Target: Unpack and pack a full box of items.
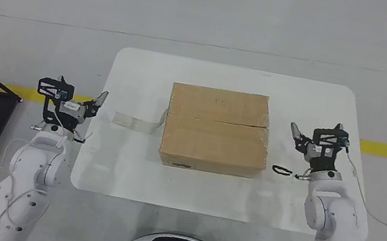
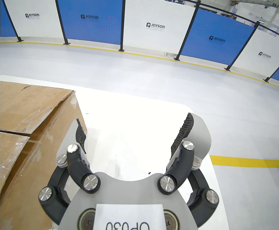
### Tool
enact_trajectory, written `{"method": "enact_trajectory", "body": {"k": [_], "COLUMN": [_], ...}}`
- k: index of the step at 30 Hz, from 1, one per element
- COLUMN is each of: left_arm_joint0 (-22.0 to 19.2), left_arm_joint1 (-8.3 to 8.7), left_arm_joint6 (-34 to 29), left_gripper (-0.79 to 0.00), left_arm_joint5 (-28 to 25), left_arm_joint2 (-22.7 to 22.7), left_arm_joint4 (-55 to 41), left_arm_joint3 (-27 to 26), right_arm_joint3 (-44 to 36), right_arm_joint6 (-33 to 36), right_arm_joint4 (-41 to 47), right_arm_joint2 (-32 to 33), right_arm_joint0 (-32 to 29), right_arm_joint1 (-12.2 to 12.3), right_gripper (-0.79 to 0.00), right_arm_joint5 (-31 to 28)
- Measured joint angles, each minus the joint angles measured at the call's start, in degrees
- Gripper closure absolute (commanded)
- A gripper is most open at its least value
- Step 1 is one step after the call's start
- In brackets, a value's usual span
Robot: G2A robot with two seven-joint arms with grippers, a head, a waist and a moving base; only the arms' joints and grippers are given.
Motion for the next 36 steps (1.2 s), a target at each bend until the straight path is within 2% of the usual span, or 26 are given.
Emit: {"method": "enact_trajectory", "body": {"k": [19,25,36], "left_arm_joint0": [0.0,0.0,0.0], "left_arm_joint1": [0.00,0.00,0.00], "left_arm_joint6": [0.0,0.0,0.0], "left_gripper": [-0.785,-0.785,-0.785], "left_arm_joint5": [0.0,0.0,0.0], "left_arm_joint2": [0.0,0.0,0.0], "left_arm_joint4": [0.0,0.0,0.0], "left_arm_joint3": [0.0,0.0,0.0], "right_arm_joint3": [1.3,2.1,6.9], "right_arm_joint6": [5.7,5.4,6.1], "right_arm_joint4": [-4.4,1.3,14.8], "right_arm_joint2": [-2.6,-0.9,4.1], "right_arm_joint0": [1.6,1.8,3.1], "right_arm_joint1": [0.2,0.6,2.2], "right_gripper": [-0.785,-0.785,-0.785], "right_arm_joint5": [-10.1,-20.0,-44.3]}}
